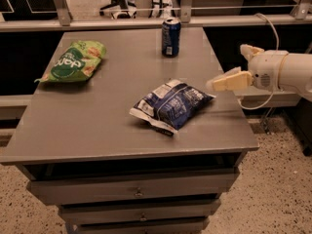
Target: Move pepsi can near green rice chip bag
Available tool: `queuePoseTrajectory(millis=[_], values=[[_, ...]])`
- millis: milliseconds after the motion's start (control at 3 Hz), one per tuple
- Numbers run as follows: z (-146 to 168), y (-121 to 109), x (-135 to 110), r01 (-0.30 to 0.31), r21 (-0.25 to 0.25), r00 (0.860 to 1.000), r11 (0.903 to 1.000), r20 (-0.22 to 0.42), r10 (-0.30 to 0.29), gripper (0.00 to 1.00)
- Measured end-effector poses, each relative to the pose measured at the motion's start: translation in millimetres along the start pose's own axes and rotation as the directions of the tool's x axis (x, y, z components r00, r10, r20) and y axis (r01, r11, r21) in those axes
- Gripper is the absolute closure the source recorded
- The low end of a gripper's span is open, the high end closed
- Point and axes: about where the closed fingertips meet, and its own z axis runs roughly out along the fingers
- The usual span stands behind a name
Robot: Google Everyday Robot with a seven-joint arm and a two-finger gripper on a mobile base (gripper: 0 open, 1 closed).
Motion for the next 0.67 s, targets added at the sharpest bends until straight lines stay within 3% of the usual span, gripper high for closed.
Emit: queuePoseTrajectory(millis=[667], values=[[59,-34,-8,-0.004,0.035,0.999,0.9994,0.047,0.003,0.00]])
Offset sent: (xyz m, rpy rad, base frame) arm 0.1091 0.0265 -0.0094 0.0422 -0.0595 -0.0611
